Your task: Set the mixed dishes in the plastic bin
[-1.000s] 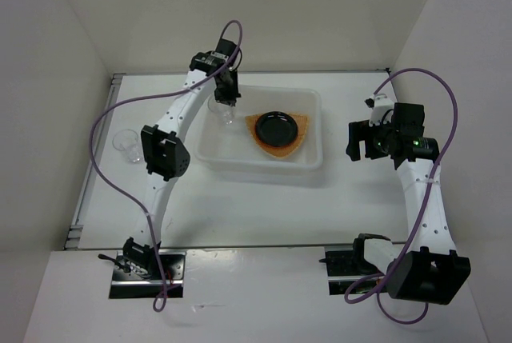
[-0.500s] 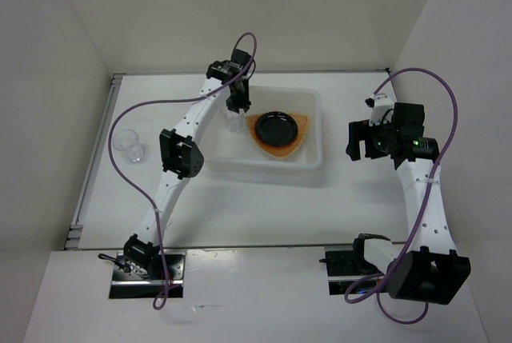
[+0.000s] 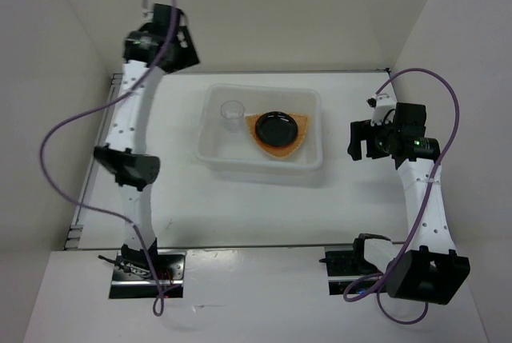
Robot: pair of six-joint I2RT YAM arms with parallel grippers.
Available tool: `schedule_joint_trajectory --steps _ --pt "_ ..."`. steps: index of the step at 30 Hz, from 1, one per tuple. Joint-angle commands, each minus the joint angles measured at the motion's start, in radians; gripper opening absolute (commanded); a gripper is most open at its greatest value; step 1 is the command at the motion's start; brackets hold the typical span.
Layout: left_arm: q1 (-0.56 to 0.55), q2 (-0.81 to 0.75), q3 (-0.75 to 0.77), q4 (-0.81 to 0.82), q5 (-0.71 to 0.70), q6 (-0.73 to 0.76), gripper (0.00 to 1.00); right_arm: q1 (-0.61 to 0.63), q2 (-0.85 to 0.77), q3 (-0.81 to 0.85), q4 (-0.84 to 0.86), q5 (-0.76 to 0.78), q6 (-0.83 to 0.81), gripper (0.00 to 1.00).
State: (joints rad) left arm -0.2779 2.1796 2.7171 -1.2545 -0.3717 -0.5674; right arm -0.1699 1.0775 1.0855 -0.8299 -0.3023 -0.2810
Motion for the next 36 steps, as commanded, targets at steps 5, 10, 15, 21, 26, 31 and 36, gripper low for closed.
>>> schedule_joint_trajectory --steps 5,10,15,21,26,31,36 --pt "0.316 -0.243 -0.629 0.16 -0.021 0.007 0.94 -0.02 0.001 -0.012 0.035 -0.001 -0.007 0.9" --pt "0.407 -0.337 -0.89 0.322 0.048 0.078 0.94 -0.029 0.01 -0.012 0.035 -0.001 -0.007 0.9" --pt "0.511 -0.357 -1.017 0.434 0.164 0.162 0.94 -0.039 0.019 -0.012 0.035 -0.001 -0.007 0.9" --pt "0.545 -0.311 -1.103 0.498 0.261 0.201 0.94 -0.068 0.029 -0.012 0.026 -0.011 -0.007 0.9" --pt "0.545 -0.293 -1.183 0.55 0.309 0.201 0.92 -0.079 0.029 -0.012 0.026 -0.011 -0.017 0.9" --pt "0.545 -0.282 -1.206 0.57 0.333 0.201 0.89 -0.098 0.029 -0.012 0.026 -0.011 -0.017 0.9" --pt "0.545 -0.232 -1.206 0.58 0.353 0.21 0.85 -0.098 0.038 -0.012 0.026 -0.011 -0.017 0.9"
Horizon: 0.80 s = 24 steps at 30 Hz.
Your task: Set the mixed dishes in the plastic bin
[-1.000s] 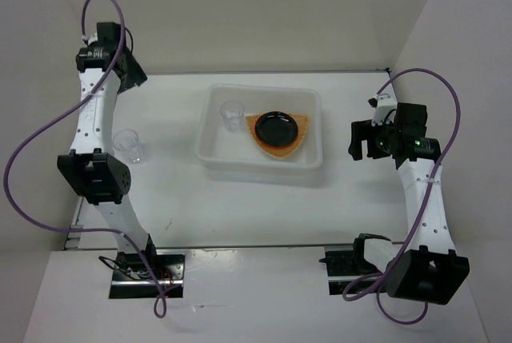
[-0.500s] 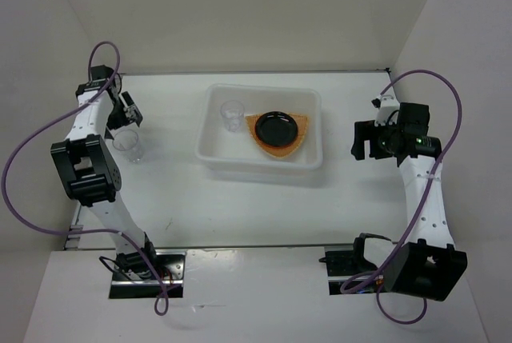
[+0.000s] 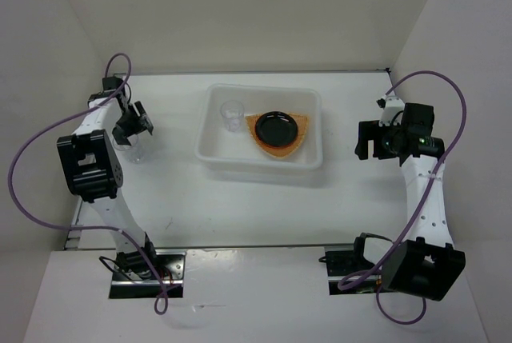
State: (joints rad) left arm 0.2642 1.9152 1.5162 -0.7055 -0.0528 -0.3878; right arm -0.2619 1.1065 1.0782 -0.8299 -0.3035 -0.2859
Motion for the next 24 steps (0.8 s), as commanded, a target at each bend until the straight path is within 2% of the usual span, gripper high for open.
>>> schedule_joint_trajectory --steps 1,3,5,8,12,14,15,17,18,21,22,23,24 --pt "0.003 0.033 -0.005 0.04 0.048 0.03 0.82 -0.016 0.009 -0.004 0.026 -0.009 -0.012 0.9" --pt "0.003 0.054 -0.016 0.04 0.059 0.03 0.77 -0.016 0.009 -0.004 0.026 -0.009 -0.012 0.9" --pt "0.003 0.054 -0.025 0.051 0.071 0.04 0.51 -0.016 0.009 -0.004 0.026 -0.009 -0.012 0.9" --pt "0.003 0.054 -0.043 0.06 0.071 0.04 0.0 -0.016 0.009 -0.004 0.026 -0.009 -0.012 0.9" --pt "0.003 -0.002 -0.033 0.049 0.062 0.024 0.0 -0.016 0.009 -0.004 0.026 -0.009 -0.012 0.9" --pt "-0.008 -0.114 -0.033 0.075 0.062 -0.015 0.0 -0.016 0.009 -0.004 0.026 -0.009 -0.012 0.9" --pt "-0.008 -0.219 -0.042 0.096 0.091 -0.038 0.0 -0.016 0.009 -0.004 0.026 -0.009 -0.012 0.9" --pt "0.003 -0.332 -0.076 0.196 0.19 -0.115 0.0 -0.016 0.009 -0.004 0.026 -0.009 -0.012 0.9" --pt "0.012 -0.356 -0.062 0.196 0.335 -0.146 0.0 -0.016 0.009 -0.004 0.026 -0.009 -0.012 0.9" --pt "-0.035 -0.413 -0.134 0.381 0.598 -0.29 0.0 -0.016 0.009 -0.004 0.026 -0.009 -0.012 0.9" --pt "-0.095 -0.427 -0.171 0.467 0.654 -0.328 0.0 -0.016 0.009 -0.004 0.026 -0.009 -0.012 0.9" --pt "-0.132 -0.439 -0.171 0.478 0.654 -0.345 0.0 -0.016 0.009 -0.004 0.026 -0.009 -0.012 0.9" --pt "-0.173 -0.449 -0.121 0.462 0.58 -0.333 0.0 -0.016 0.009 -0.004 0.026 -0.009 -0.012 0.9"
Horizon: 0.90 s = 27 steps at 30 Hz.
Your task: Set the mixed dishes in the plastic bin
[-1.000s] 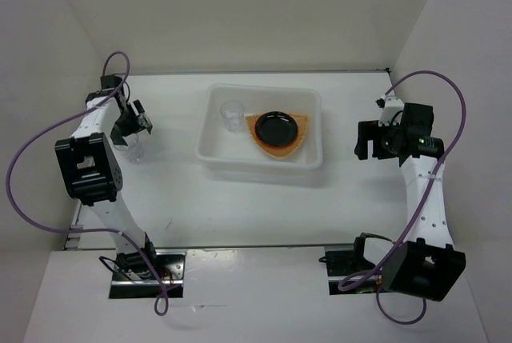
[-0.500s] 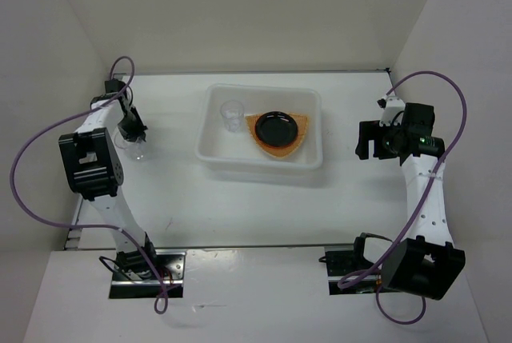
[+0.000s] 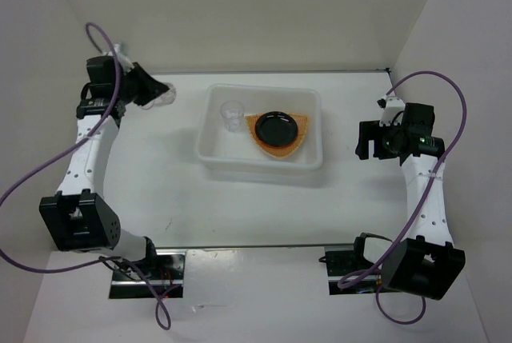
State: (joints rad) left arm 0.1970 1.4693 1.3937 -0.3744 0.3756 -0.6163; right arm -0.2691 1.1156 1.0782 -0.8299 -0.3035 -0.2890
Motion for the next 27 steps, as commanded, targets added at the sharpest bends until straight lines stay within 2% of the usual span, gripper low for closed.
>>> schedule_joint_trajectory --steps 1,2,3,5,7,9,10,13,20,27 --pt "-0.149 -0.003 0.034 0.111 0.122 -0.085 0.0 -0.009 0.0 -0.004 0.026 -0.009 -0.009 0.9" --pt "-0.224 -0.003 0.077 0.077 0.1 -0.048 0.0 -0.009 0.0 -0.004 0.026 -0.009 -0.009 0.9" --pt "-0.266 0.044 0.131 -0.048 0.018 0.054 0.0 -0.009 0.0 -0.004 0.026 -0.019 -0.009 0.9" --pt "-0.383 0.132 0.291 -0.18 -0.073 0.209 0.0 -0.009 -0.011 -0.004 0.026 -0.019 -0.009 0.9" --pt "-0.444 0.176 0.336 -0.298 -0.16 0.271 0.0 -0.009 -0.011 -0.004 0.026 -0.019 -0.009 0.9" --pt "-0.494 0.223 0.337 -0.355 -0.185 0.318 0.0 -0.009 -0.011 -0.004 0.026 -0.019 -0.009 0.9" --pt "-0.513 0.235 0.337 -0.369 -0.276 0.319 0.0 -0.009 -0.011 -0.004 0.026 -0.019 -0.009 0.9" --pt "-0.573 0.267 0.298 -0.37 -0.342 0.345 0.0 -0.009 -0.02 -0.004 0.026 -0.019 -0.009 0.9" --pt "-0.645 0.367 0.24 -0.325 -0.368 0.345 0.0 0.001 -0.02 -0.004 0.026 -0.028 -0.009 0.9" --pt "-0.702 0.503 0.298 -0.314 -0.374 0.343 0.0 0.001 -0.03 -0.004 0.026 -0.028 -0.009 0.9"
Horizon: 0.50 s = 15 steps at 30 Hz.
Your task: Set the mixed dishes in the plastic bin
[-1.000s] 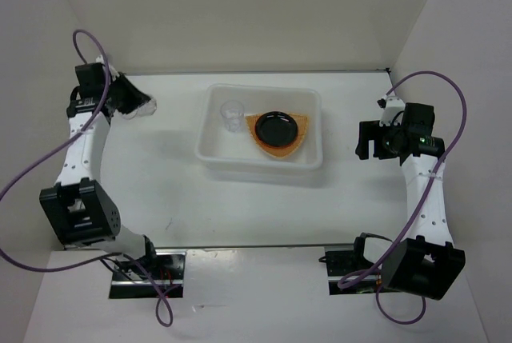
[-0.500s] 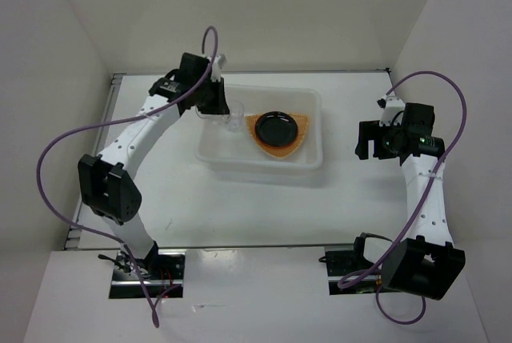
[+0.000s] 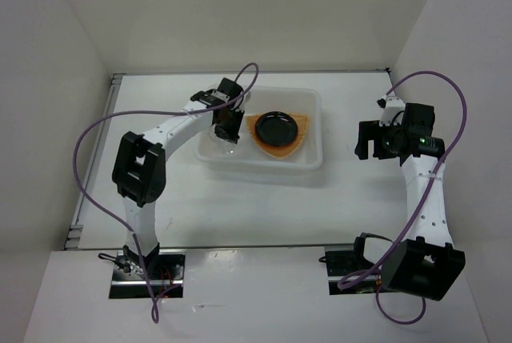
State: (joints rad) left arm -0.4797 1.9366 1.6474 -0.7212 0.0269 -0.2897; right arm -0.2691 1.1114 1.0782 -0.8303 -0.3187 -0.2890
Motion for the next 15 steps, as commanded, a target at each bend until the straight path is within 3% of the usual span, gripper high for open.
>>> schedule_joint_trajectory --steps 1,7,11,12,15 --pt "-0.039 0.063 0.06 0.032 -0.042 0.017 0.0 0.001 -0.025 -0.004 0.026 -0.013 -0.009 0.9" --pt "-0.048 0.082 0.071 0.034 -0.077 -0.008 0.06 0.001 -0.035 -0.004 0.026 -0.013 -0.009 0.9" --pt "-0.048 0.093 0.106 0.034 -0.108 -0.017 0.18 0.001 -0.035 -0.004 0.026 -0.013 -0.009 0.9" --pt "-0.048 0.102 0.123 0.034 -0.126 -0.017 0.33 0.001 -0.035 -0.004 0.026 -0.013 -0.009 0.9" --pt "-0.057 0.111 0.172 0.008 -0.165 -0.028 0.6 0.001 -0.035 -0.004 0.026 -0.013 -0.009 0.9"
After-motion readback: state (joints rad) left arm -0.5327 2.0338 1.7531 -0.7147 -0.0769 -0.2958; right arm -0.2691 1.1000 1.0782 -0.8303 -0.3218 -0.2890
